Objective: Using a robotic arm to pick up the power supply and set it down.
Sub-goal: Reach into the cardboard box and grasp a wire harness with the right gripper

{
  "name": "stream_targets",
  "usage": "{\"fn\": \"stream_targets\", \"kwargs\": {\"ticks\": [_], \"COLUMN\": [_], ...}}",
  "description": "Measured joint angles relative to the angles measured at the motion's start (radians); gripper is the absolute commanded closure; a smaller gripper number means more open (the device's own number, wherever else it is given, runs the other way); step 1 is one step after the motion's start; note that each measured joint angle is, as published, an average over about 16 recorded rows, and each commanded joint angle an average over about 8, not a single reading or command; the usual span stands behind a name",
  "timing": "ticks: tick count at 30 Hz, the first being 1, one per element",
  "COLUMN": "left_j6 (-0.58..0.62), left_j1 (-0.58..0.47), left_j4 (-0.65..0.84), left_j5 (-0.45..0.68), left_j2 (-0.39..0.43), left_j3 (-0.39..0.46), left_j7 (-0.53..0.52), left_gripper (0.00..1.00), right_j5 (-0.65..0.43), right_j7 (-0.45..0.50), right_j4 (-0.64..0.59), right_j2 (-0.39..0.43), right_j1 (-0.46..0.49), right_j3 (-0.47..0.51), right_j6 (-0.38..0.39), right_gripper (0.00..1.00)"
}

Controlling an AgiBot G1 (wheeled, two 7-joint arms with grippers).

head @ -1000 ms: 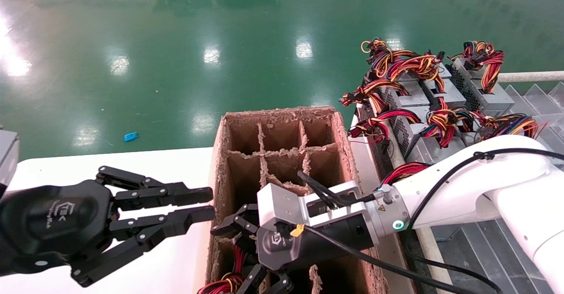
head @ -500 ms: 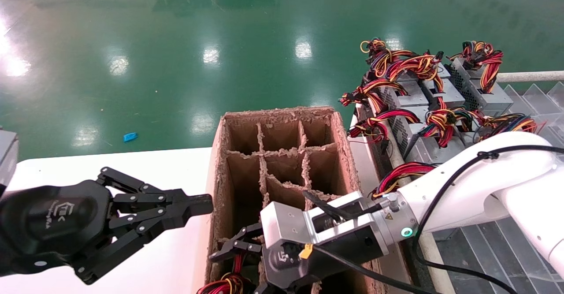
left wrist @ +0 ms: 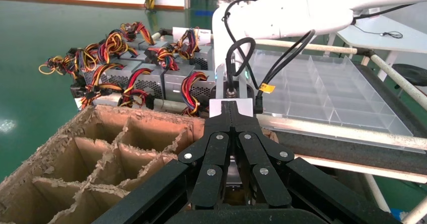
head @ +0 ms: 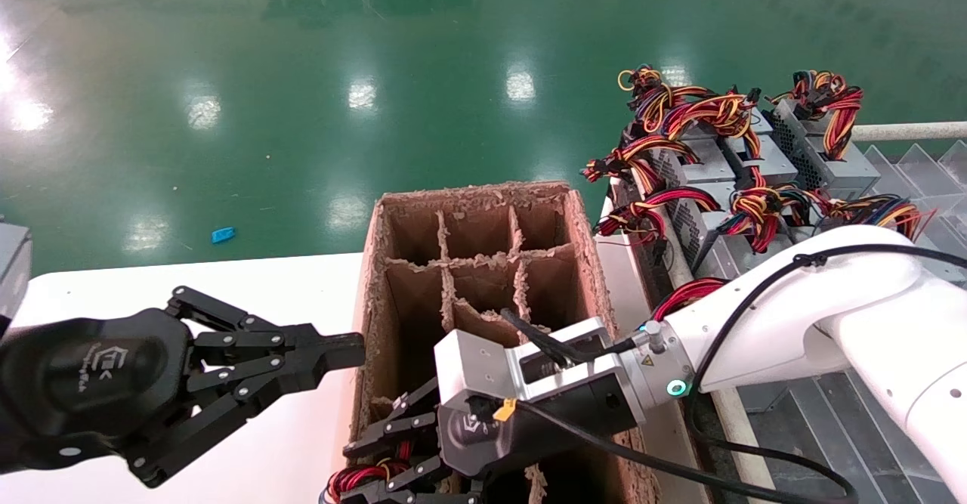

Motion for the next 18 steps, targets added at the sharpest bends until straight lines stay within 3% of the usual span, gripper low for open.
{"fn": "stream_targets", "kwargs": {"ticks": [18], "left_j6": [0.000], "left_j1": [0.000], "left_j4": [0.000], "left_j5": [0.000], "left_j2": [0.000], "left_j3": [0.000], "left_j7": [0.000], "left_gripper": [1.00], "right_j5": [0.086], "right_j7": [0.003], "right_j4": [0.007], "right_j2": [0.030], "right_j1": [0.043], "right_j3": [-0.077], "right_j6": [-0.003], "right_gripper": [1.00]}}
